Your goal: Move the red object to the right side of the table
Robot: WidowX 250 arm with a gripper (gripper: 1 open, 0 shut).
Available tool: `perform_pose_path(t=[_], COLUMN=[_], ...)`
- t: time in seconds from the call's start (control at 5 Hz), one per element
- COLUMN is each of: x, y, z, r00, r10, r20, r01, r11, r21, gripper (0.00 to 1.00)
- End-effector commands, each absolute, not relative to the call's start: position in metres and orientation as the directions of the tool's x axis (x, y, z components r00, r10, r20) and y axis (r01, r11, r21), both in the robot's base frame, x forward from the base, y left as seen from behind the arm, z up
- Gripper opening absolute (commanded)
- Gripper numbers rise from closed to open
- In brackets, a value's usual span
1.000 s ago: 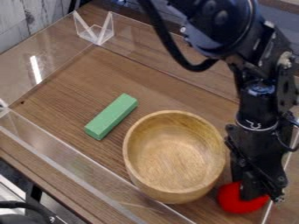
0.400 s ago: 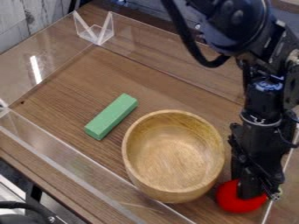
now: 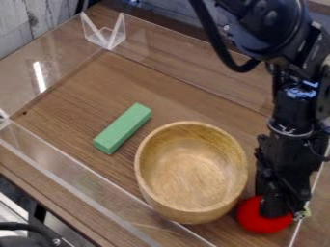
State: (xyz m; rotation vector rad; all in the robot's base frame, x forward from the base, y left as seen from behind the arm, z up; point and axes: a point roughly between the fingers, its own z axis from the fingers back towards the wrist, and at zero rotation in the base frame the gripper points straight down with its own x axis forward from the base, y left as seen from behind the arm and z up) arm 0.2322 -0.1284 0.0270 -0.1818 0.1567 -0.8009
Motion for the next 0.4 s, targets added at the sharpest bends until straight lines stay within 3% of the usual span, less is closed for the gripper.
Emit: perform_pose_path(t=[0.0,0.2], x=[0.2297,0.2226], y=[-0.127,-0.122], z=[0.0229,0.0169], r00=[0.716,0.709], r10=[-0.694,-0.7], r20=[-0.081,-0.088], r01=[0.667,0.673], r11=[0.713,0.708], r21=[-0.214,-0.216], gripper=[0.0,0.0])
